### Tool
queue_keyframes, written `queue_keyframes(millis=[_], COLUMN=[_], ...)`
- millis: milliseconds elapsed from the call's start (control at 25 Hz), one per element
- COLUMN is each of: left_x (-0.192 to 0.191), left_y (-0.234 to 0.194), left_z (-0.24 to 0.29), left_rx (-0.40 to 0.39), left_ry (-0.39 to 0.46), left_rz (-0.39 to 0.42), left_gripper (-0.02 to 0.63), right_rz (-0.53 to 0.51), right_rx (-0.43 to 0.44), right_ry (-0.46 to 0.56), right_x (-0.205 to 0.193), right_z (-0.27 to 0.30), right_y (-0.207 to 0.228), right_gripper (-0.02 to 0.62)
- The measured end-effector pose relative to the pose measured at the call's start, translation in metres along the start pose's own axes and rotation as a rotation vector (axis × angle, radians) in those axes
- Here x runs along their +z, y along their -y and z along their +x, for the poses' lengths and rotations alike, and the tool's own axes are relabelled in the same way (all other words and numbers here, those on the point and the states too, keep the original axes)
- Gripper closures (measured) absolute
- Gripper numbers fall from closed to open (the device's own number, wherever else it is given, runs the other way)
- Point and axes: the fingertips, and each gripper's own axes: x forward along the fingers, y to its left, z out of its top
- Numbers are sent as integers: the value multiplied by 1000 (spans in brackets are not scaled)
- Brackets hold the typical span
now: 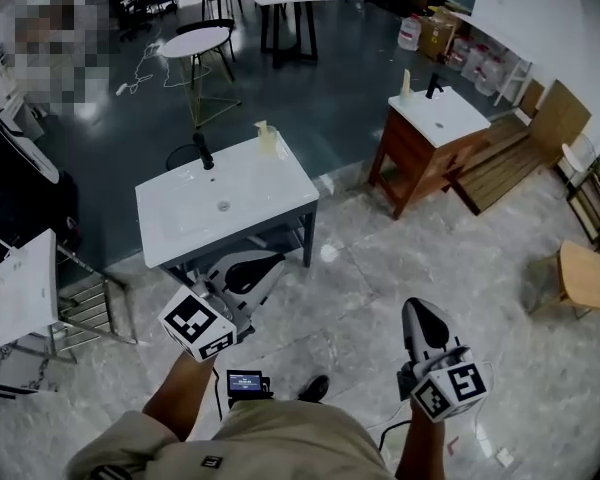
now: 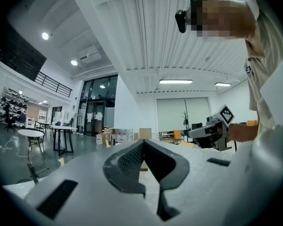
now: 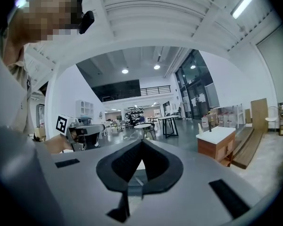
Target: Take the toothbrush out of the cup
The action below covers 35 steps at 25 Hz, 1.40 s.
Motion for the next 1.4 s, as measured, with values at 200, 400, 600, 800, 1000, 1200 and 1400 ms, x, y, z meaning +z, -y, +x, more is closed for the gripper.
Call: queue_keyframes(millis=[200,400,600,800,1000,1200,1400], left_x=[6,8,-7,-40,-73,-121,-203], left_y=[-7,-35,-83,-168,-279,-393,-498], left_z=[66,114,156,198,232,255,264], left_rx=[8,32,49,101,214,356,536], left_ry=[-15,-21,-8,-24,-61,-139,-237], left_rz=[13,23,9,-20,-24,-48,-142], left_gripper=[600,600,600,600,600,598,493], right_rz=[13,31,25,15,21,34,64], right_rx=[31,21,-1,-55,-56,-25,-8], right_ry=[11,14,7,-8,-58,-101,-164], right_x=[13,17,17,17,13,17,-1], right_z=[18,38,71,121,197,281,349], right_y=[57,104,140,179,202,219,237], right_gripper=[592,592,592,592,591,592,591])
